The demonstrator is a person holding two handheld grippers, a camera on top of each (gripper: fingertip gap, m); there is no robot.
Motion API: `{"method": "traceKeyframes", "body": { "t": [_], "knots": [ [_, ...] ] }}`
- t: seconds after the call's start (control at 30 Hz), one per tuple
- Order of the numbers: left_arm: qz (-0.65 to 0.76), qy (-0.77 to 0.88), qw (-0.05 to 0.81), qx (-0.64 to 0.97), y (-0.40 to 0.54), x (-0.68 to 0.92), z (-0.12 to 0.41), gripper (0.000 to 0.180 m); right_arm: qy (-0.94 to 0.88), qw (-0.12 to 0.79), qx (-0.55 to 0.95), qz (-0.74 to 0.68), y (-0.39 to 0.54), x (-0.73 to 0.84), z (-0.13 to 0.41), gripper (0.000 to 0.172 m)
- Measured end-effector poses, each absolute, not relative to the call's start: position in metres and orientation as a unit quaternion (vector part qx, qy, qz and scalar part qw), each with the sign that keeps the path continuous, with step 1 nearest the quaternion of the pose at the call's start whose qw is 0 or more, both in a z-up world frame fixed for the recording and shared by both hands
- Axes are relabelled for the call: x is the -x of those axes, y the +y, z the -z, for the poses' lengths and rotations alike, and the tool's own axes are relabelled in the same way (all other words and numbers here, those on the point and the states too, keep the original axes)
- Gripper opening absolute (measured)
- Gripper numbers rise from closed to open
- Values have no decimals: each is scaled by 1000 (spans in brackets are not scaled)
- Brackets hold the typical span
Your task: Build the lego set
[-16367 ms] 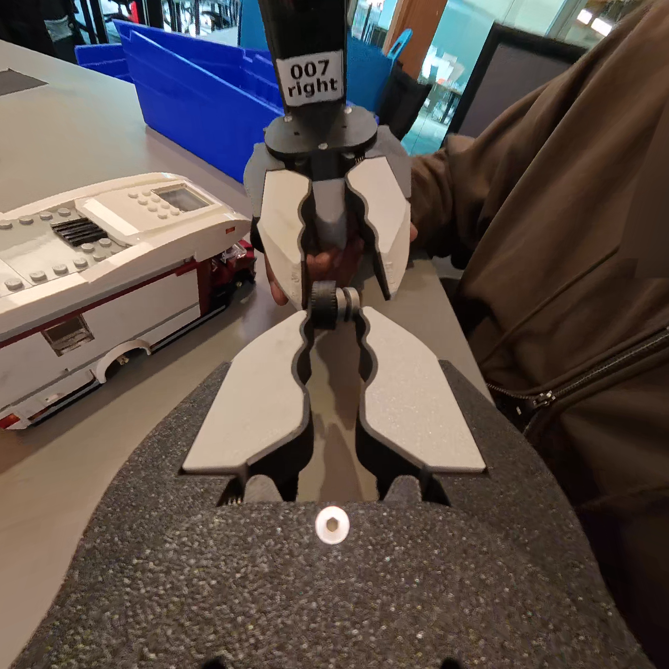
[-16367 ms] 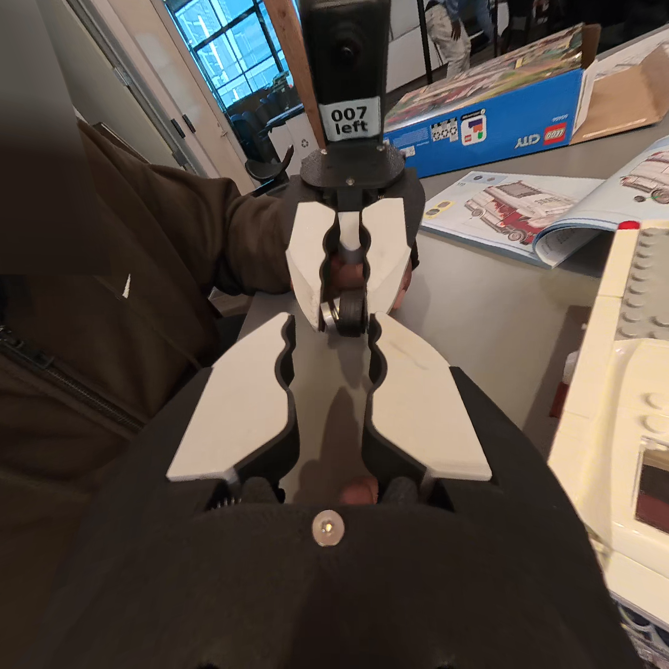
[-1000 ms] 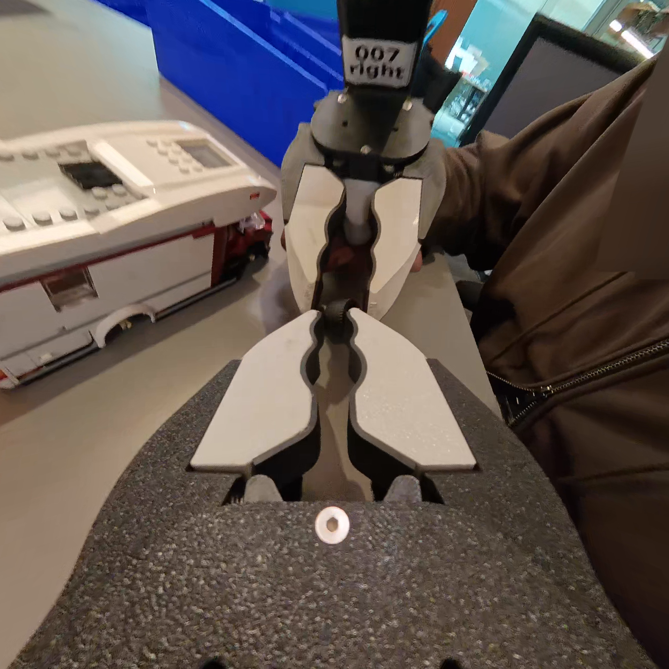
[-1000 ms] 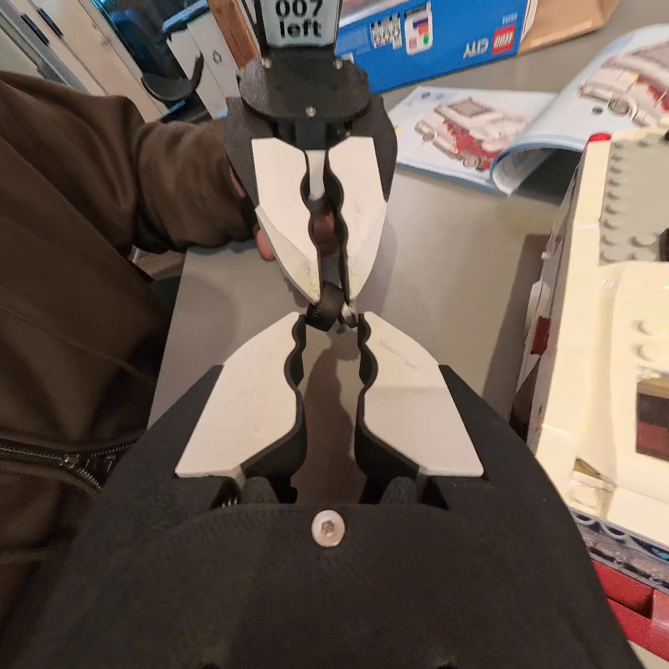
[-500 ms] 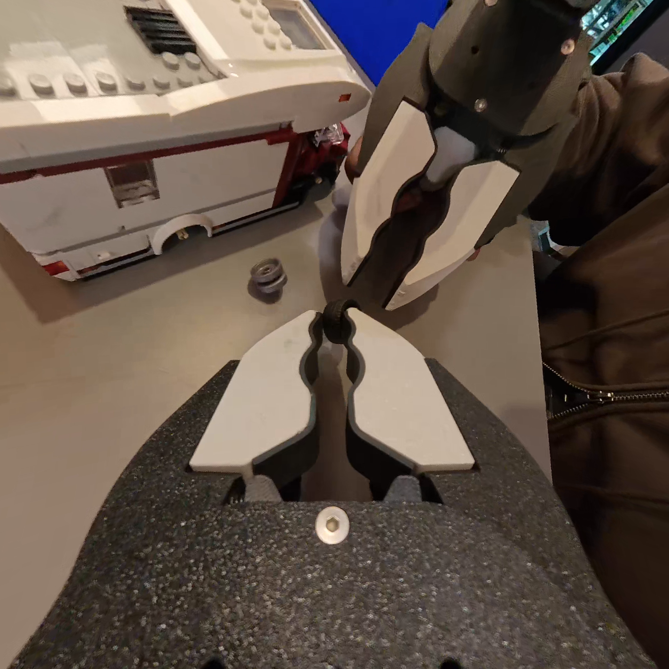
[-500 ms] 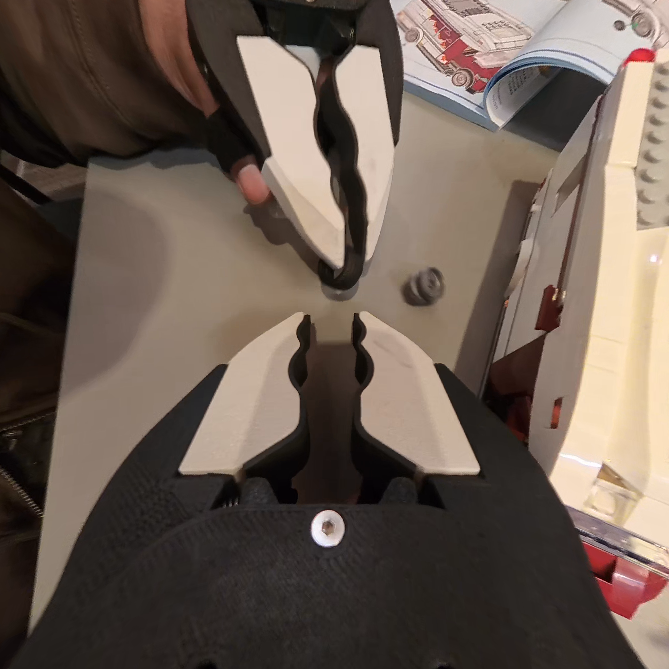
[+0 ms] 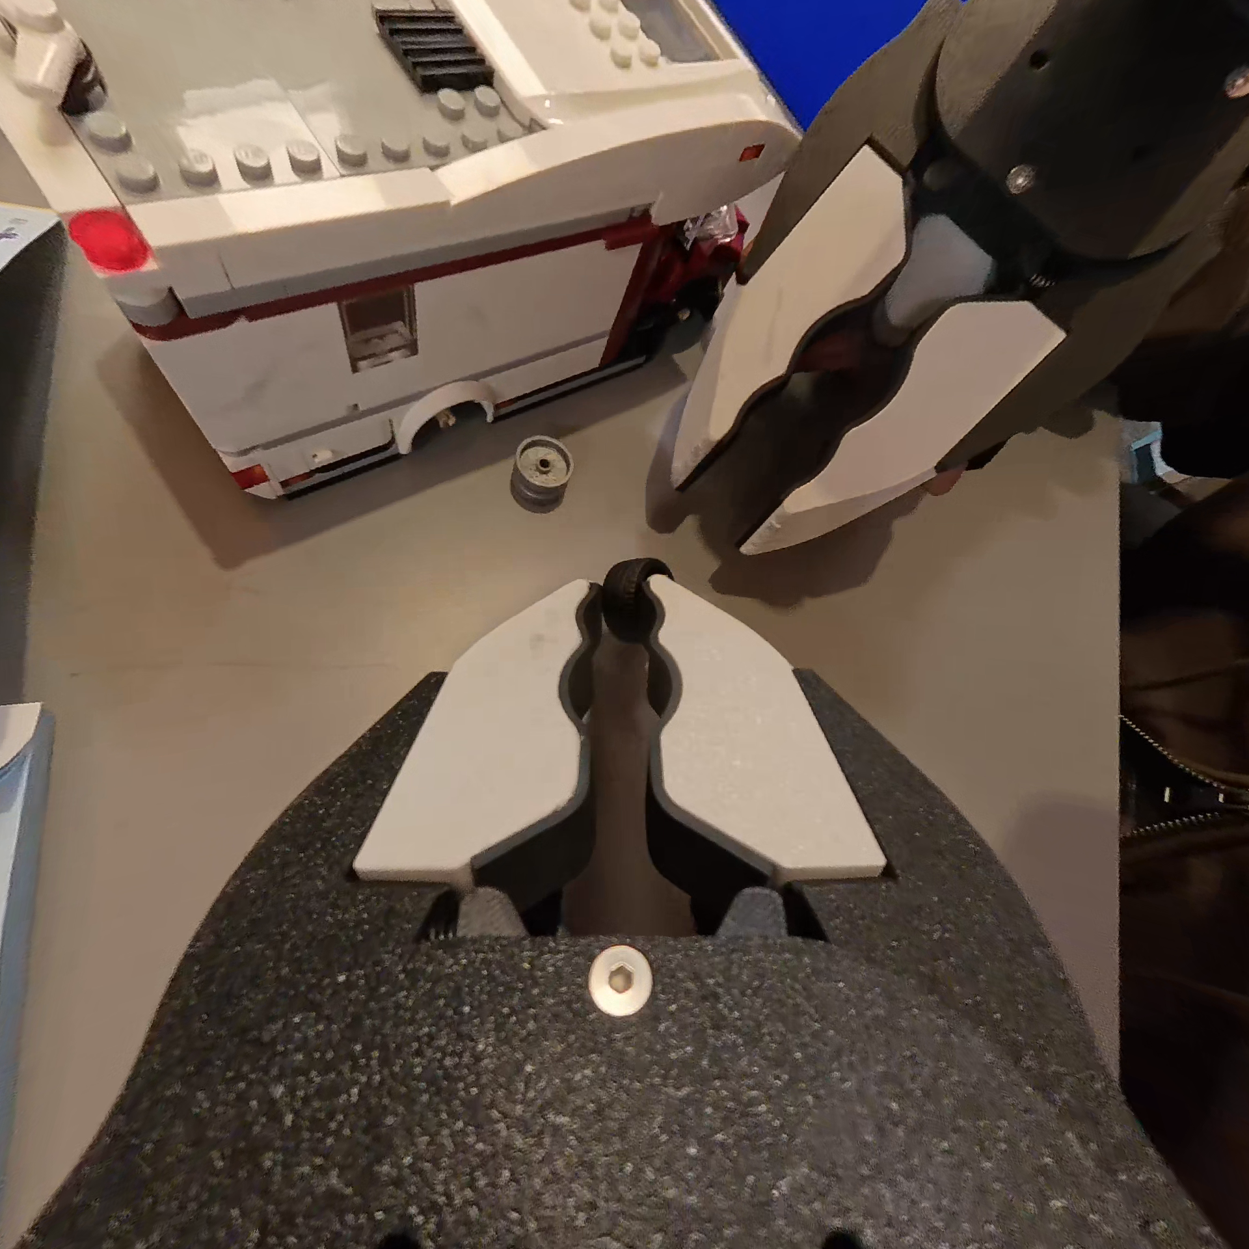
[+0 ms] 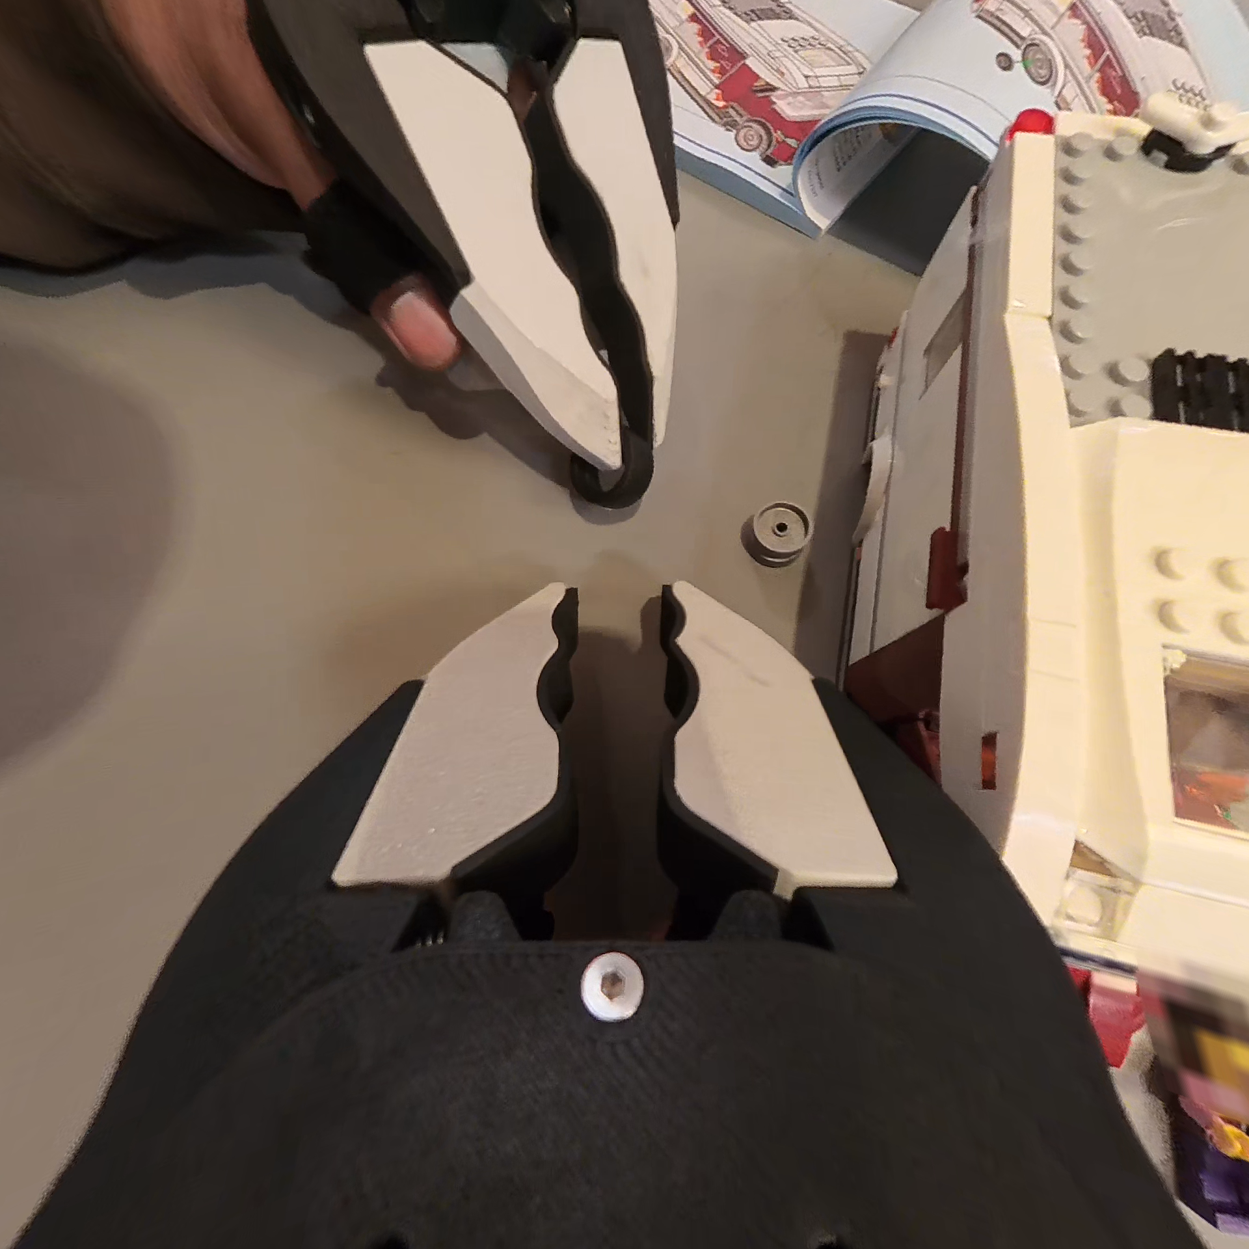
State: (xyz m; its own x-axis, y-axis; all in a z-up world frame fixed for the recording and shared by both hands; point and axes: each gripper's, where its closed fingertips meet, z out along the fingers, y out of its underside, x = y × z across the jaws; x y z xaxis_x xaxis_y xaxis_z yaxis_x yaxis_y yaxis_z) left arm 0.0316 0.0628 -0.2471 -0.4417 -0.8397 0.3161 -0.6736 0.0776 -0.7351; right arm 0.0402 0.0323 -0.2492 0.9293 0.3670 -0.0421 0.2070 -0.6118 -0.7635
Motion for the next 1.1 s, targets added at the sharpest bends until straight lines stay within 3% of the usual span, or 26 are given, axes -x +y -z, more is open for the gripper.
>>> {"method": "traceKeyframes", "body": {
  "t": [0.03,0.6,0.87,1.1],
  "knots": [
    [432,729,101,522,64,-33,248,11,-158,409,894,-90,33,-42,250,23],
    [343,762,233,498,67,-71,253,33,-150,405,900,-54,34,-52,254,24],
    [289,779,252,496,64,-82,264,26,-157,404,900,-49,34,-50,255,24],
    [363,759,255,477,70,-73,233,18,-176,417,891,-46,35,-45,251,24]
  ]
}}
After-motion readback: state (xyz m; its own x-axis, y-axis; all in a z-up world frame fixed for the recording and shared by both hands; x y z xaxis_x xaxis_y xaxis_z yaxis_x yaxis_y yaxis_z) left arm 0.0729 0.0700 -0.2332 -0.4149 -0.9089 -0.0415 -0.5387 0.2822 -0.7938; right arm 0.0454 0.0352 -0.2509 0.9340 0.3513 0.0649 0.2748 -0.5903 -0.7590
